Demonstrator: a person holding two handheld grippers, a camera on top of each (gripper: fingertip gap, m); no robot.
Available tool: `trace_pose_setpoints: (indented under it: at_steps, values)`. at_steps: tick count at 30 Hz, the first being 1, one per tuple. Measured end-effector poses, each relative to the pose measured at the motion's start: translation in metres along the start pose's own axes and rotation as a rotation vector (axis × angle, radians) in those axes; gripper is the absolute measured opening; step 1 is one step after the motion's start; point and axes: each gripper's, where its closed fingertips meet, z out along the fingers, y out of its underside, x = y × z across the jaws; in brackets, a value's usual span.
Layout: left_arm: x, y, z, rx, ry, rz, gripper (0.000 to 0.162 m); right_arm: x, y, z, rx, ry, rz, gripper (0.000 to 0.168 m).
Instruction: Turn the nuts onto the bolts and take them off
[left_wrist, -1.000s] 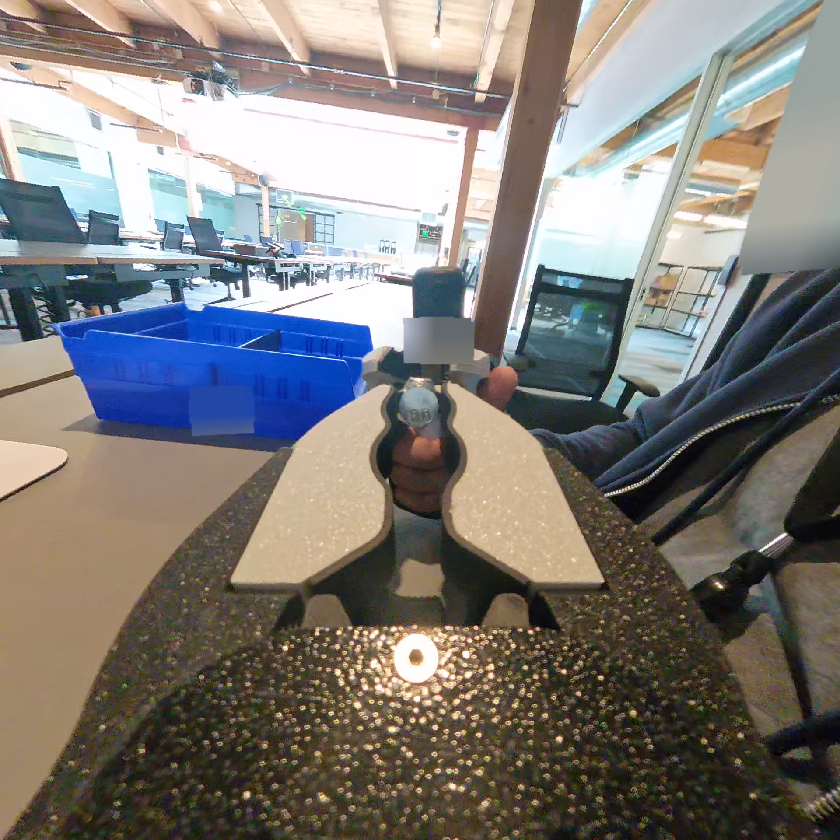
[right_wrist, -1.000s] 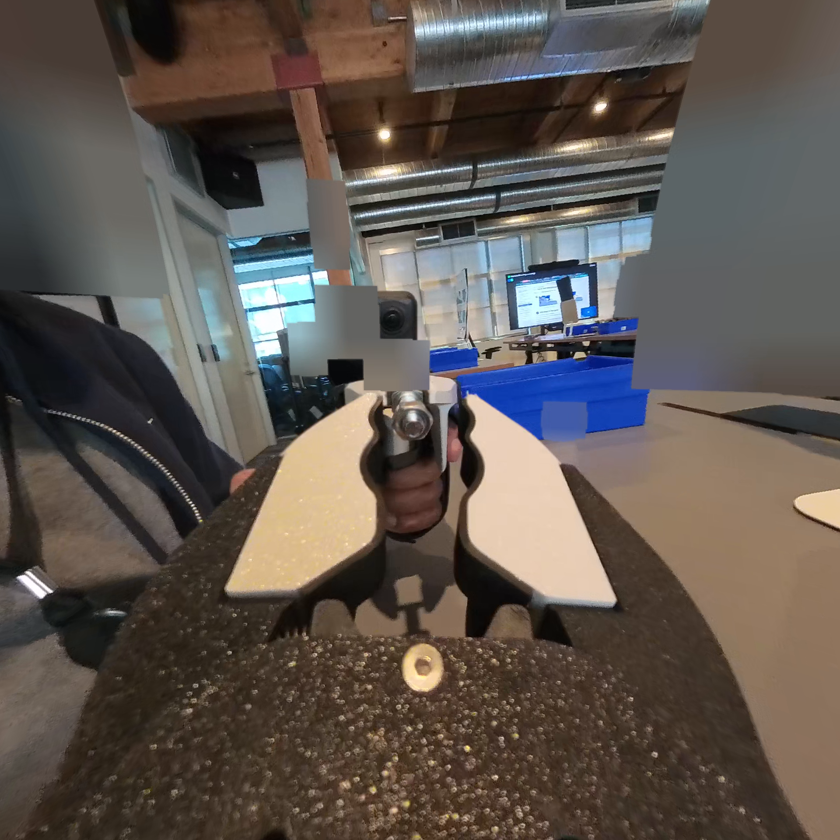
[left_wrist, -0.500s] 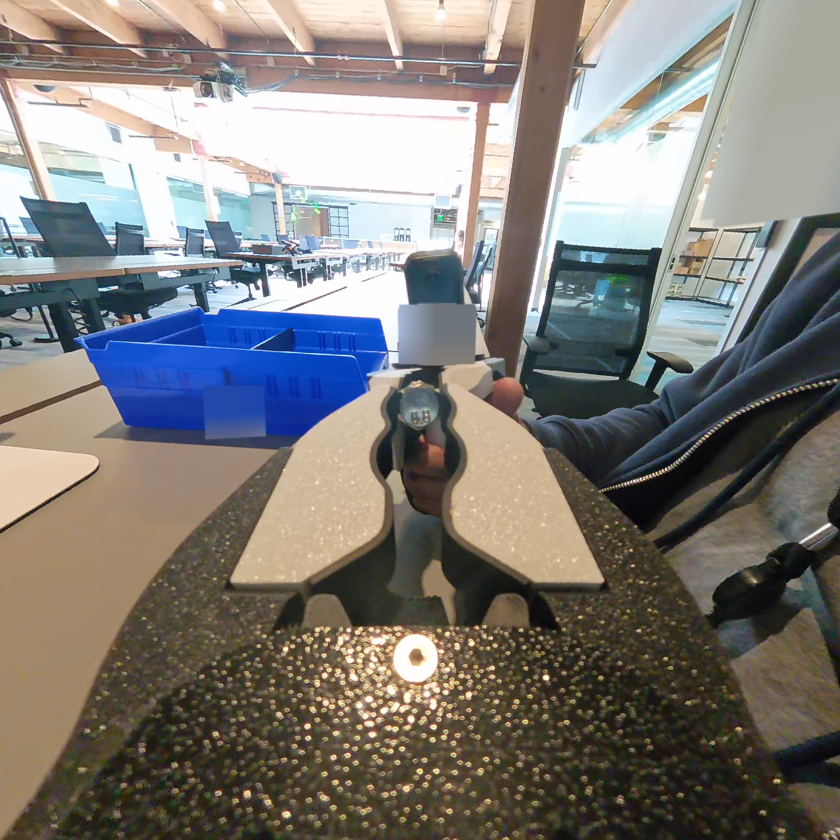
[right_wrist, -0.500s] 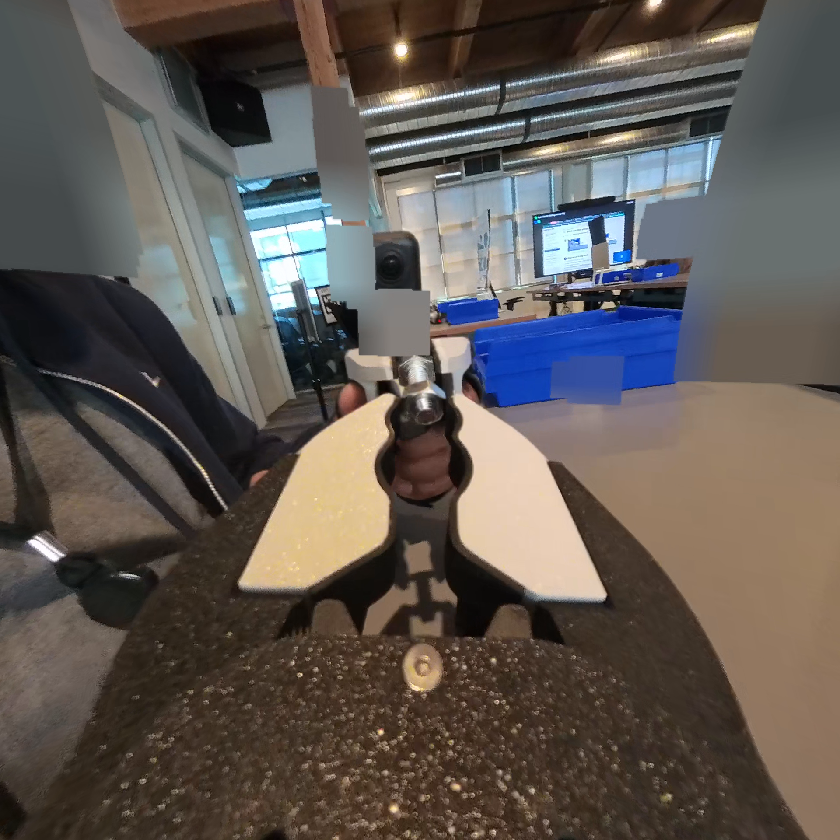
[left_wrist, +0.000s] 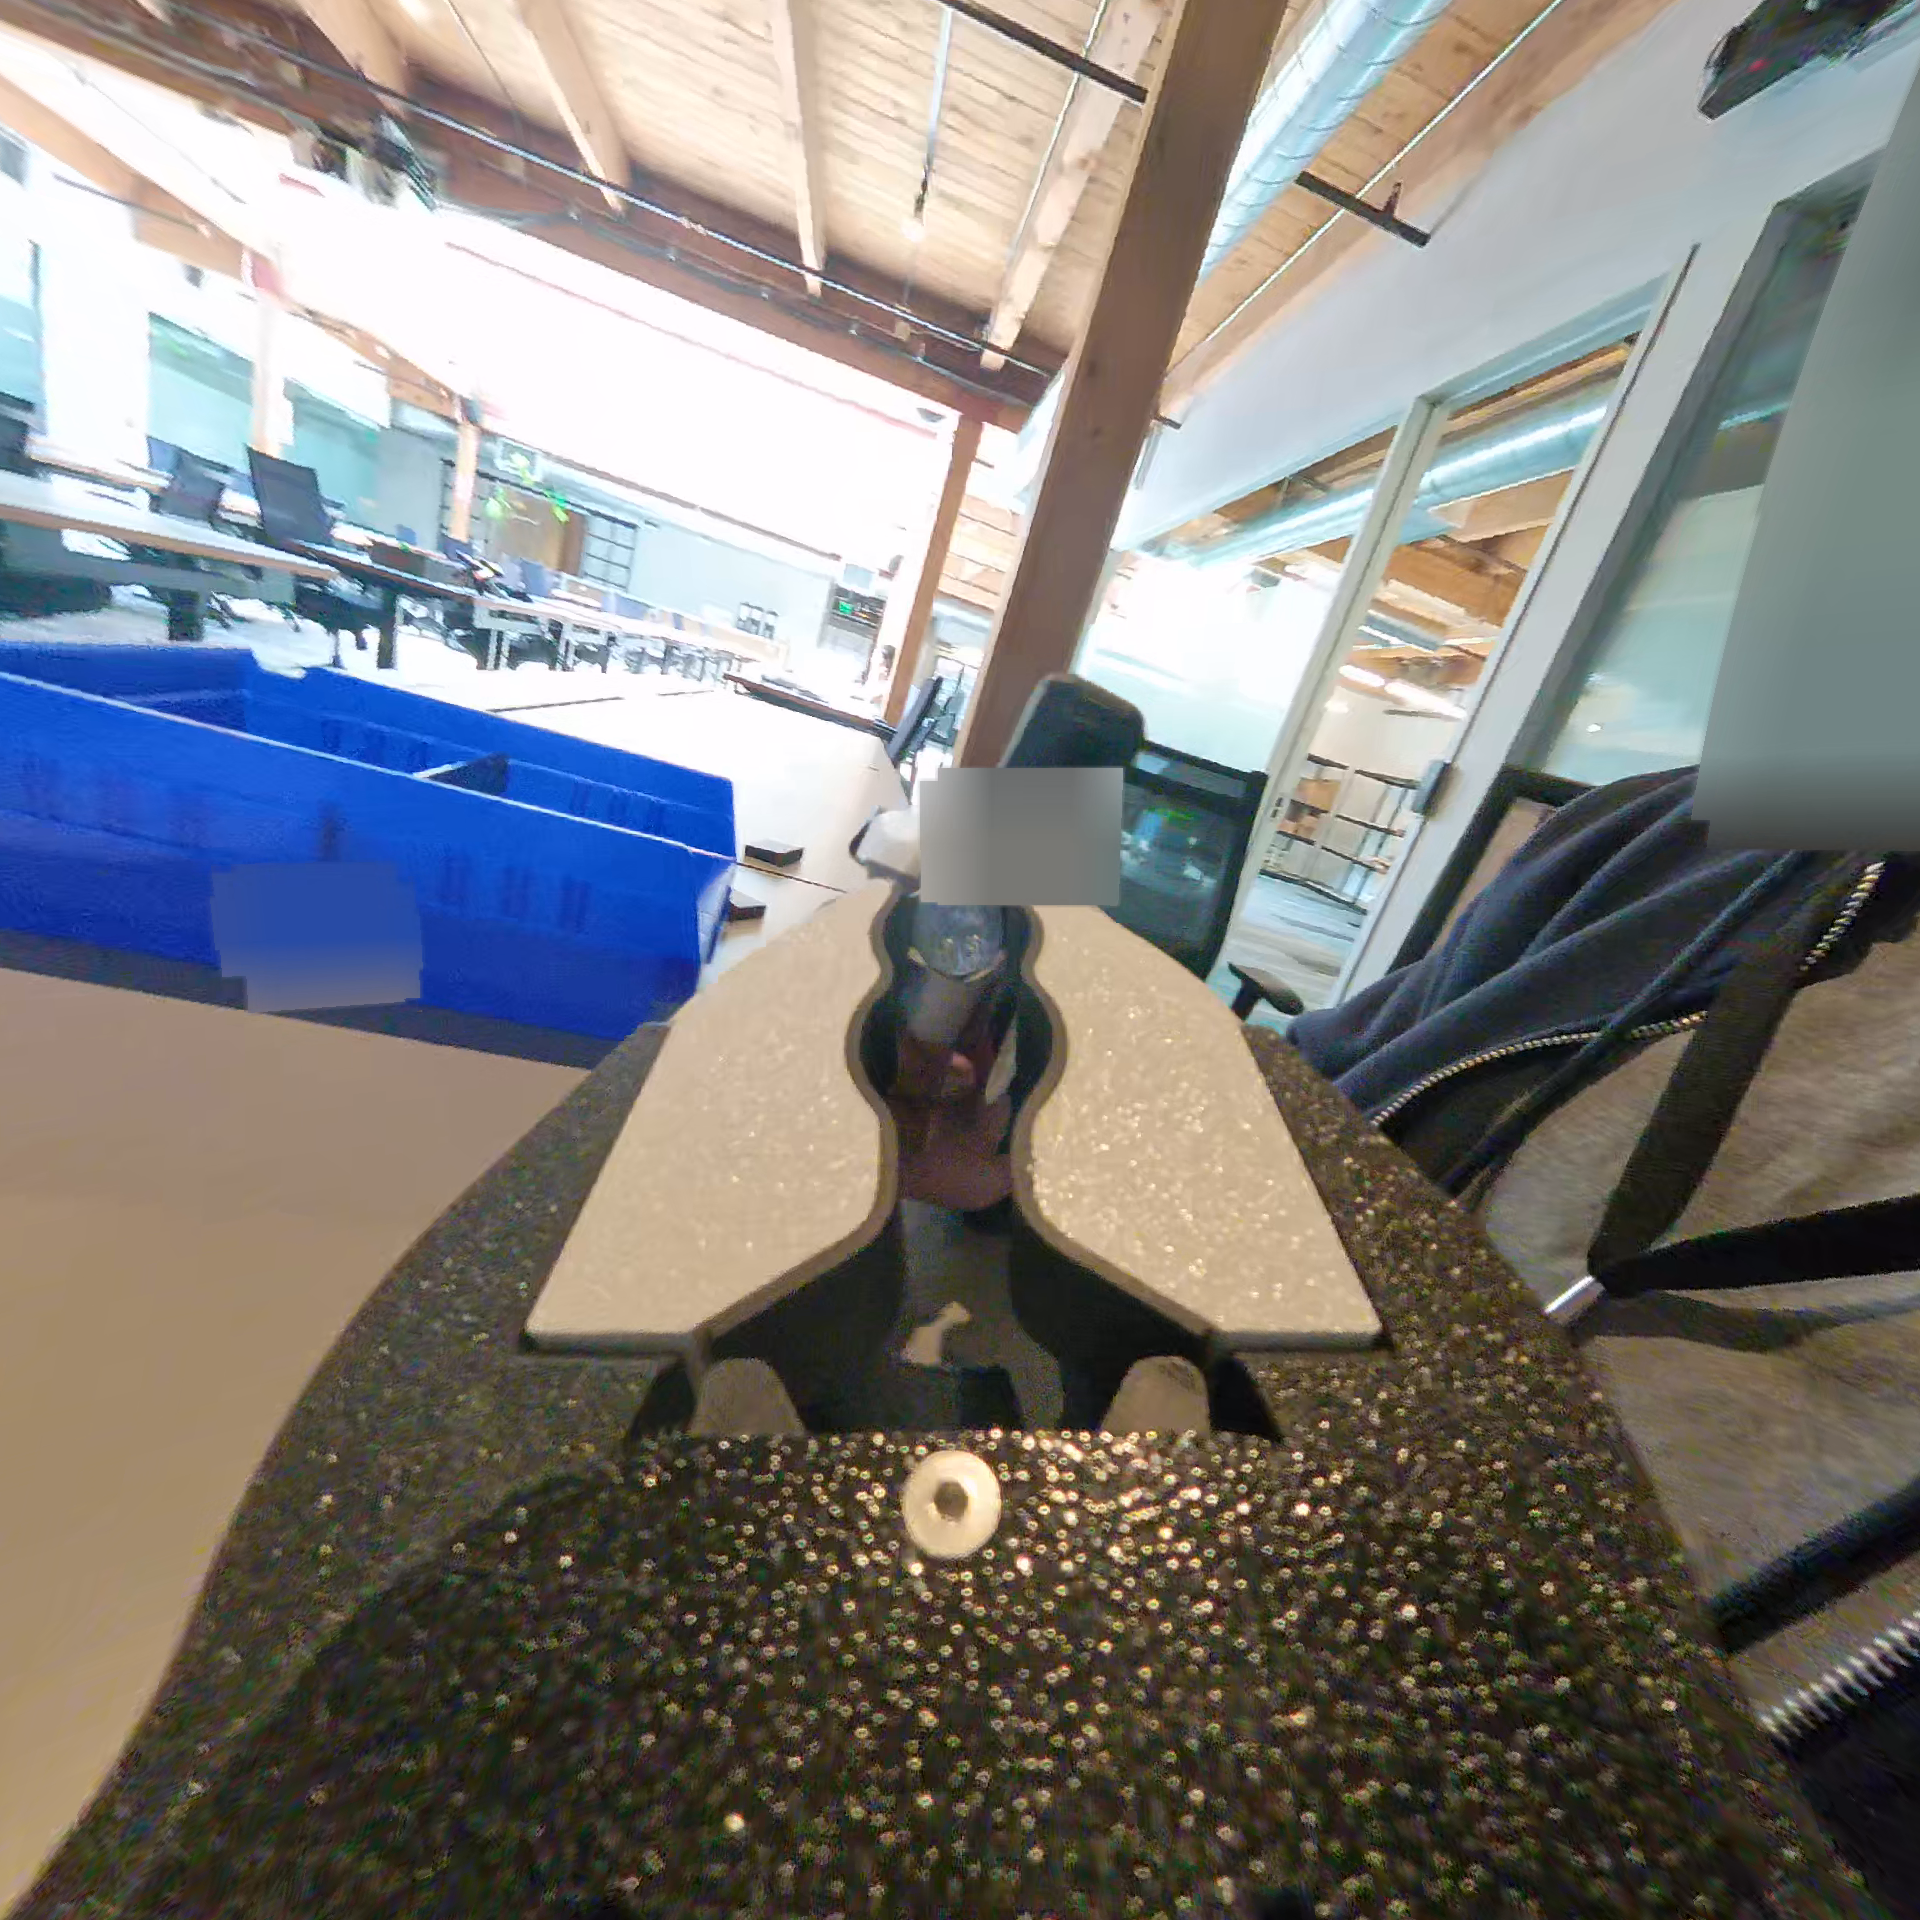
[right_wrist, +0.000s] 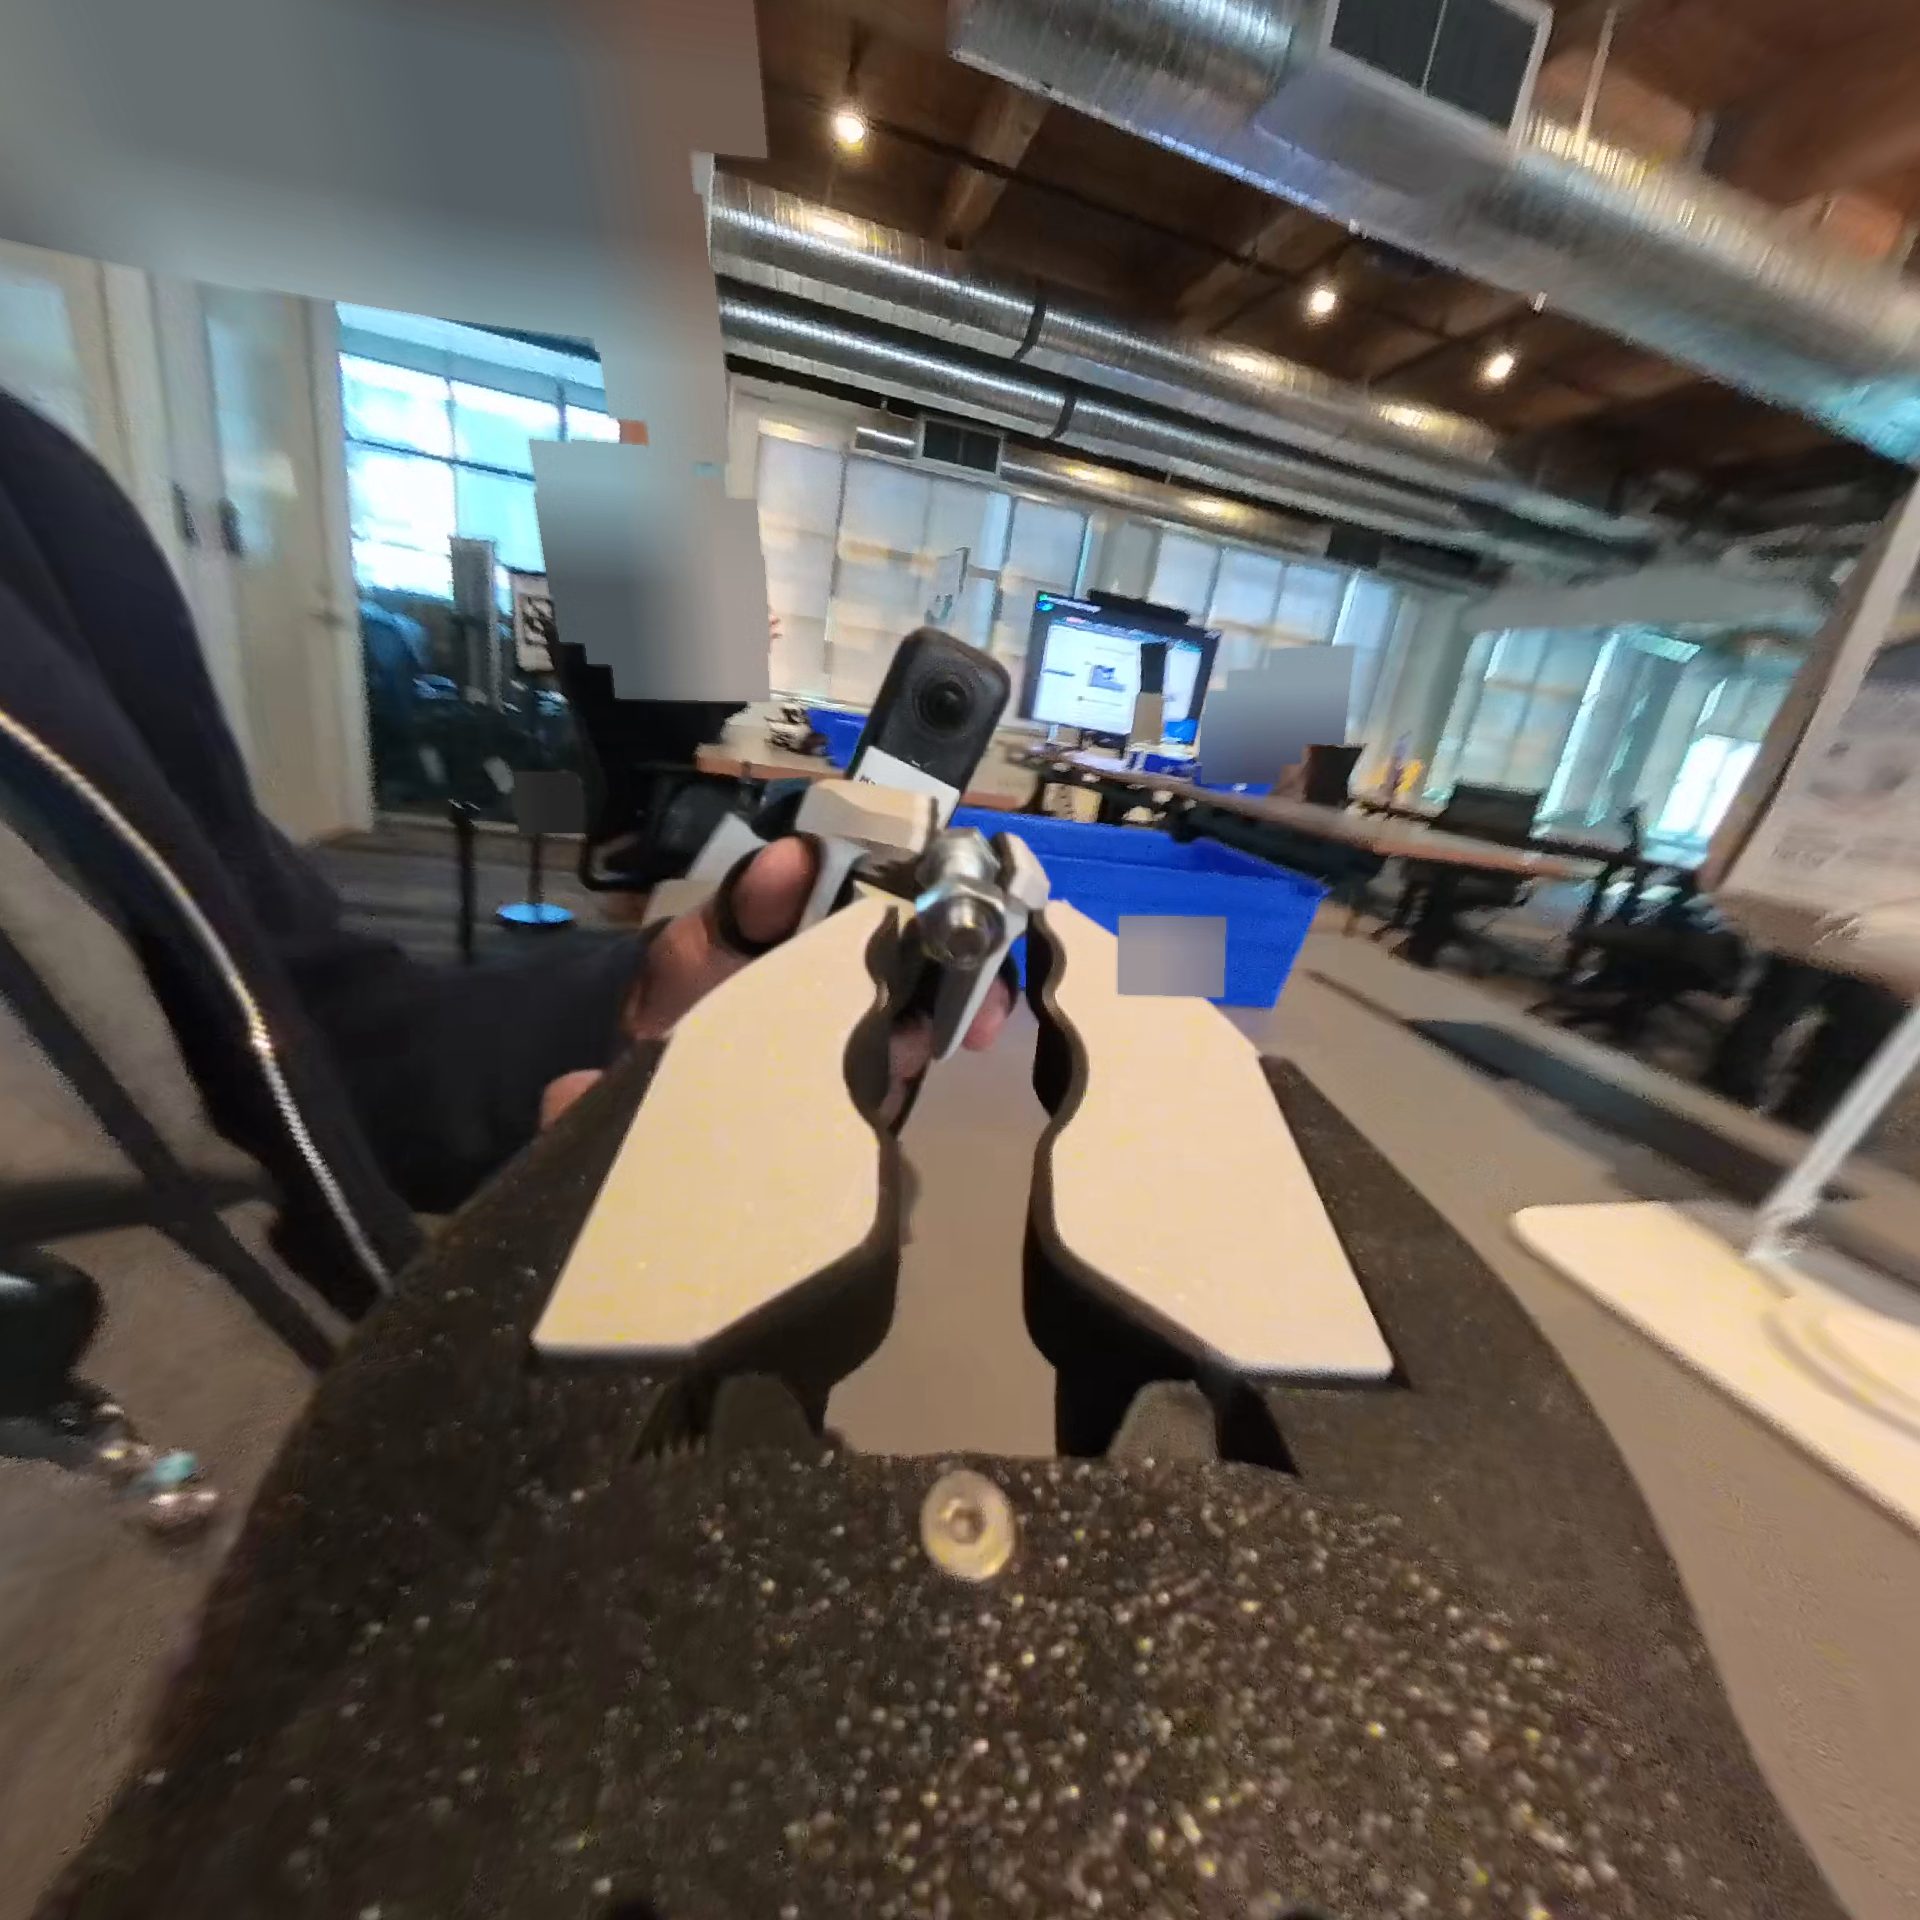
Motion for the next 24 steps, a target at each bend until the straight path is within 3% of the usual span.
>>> trace_pose_setpoints:
  at_steps: [8, 12, 14, 18, 24]
  values:
    - [0.005, 0.004, 0.005, -0.066, -0.088, 0.259, 0.017, -0.002, 0.01, 0.004, 0.018, -0.208, 0.448, 0.033]
    - [0.009, 0.005, 0.008, -0.074, -0.087, 0.316, 0.017, -0.005, 0.01, 0.004, 0.034, -0.276, 0.551, 0.027]
    - [0.008, 0.004, 0.007, -0.069, -0.085, 0.307, 0.017, -0.009, 0.01, 0.004, 0.027, -0.301, 0.542, 0.018]
    - [0.008, 0.005, 0.008, -0.067, -0.073, 0.28, 0.017, -0.009, 0.012, 0.004, 0.006, -0.278, 0.489, 0.015]
    - [0.004, 0.01, 0.006, -0.084, -0.017, 0.092, 0.017, -0.005, 0.014, 0.004, -0.058, -0.135, 0.194, 0.014]
